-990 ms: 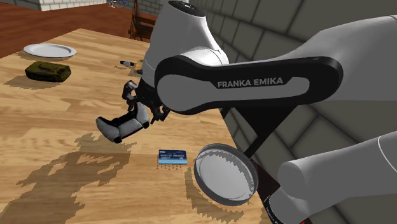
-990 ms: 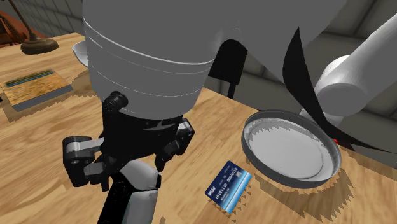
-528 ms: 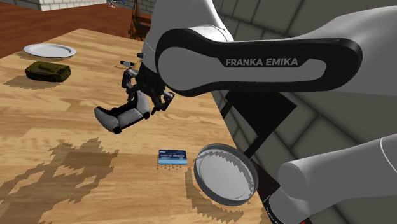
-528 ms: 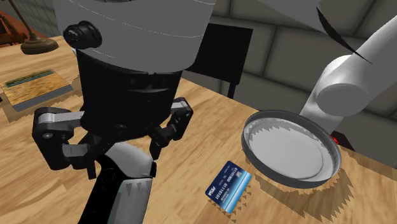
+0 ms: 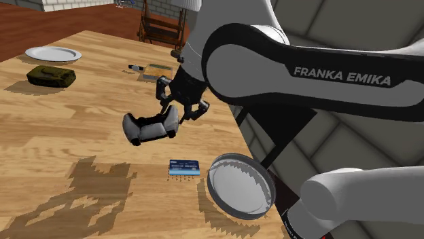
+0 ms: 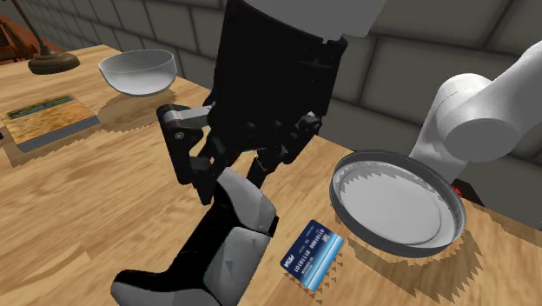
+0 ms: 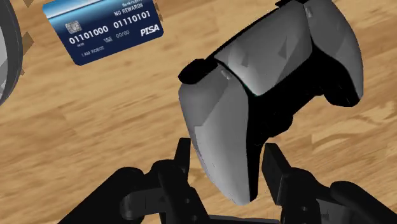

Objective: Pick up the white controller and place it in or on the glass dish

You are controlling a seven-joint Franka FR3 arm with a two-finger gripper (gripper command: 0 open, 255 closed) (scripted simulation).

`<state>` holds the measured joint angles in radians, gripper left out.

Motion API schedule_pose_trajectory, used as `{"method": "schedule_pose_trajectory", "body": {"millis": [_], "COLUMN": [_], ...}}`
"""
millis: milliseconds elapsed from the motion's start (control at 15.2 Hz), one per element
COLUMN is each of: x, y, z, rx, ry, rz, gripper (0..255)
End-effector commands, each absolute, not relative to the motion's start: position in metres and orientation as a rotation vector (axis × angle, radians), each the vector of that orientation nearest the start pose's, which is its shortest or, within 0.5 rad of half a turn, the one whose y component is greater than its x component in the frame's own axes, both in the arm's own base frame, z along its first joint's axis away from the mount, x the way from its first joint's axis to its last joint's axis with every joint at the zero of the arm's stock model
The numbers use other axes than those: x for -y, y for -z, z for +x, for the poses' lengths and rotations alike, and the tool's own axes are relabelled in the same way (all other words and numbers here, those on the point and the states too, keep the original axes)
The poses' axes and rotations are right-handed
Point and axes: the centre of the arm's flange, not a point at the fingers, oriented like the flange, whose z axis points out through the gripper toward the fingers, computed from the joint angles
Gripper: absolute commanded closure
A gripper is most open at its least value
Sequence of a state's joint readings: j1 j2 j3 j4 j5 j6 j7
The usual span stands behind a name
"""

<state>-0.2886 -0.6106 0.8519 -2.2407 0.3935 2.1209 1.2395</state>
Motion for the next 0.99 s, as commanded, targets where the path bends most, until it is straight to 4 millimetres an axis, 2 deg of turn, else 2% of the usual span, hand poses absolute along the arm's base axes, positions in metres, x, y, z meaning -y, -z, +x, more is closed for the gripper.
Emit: {"method": "schedule_pose_trajectory", "body": {"millis": [0, 924], "x": [-0.295, -0.187], "y": [-0.542, -0.548], "z": [0.329, 0.179], "rx": [-1.208, -1.208], "ry": [0.405, 0.405], "rz": [-2.648, -2.648], "gripper": [255, 255]}}
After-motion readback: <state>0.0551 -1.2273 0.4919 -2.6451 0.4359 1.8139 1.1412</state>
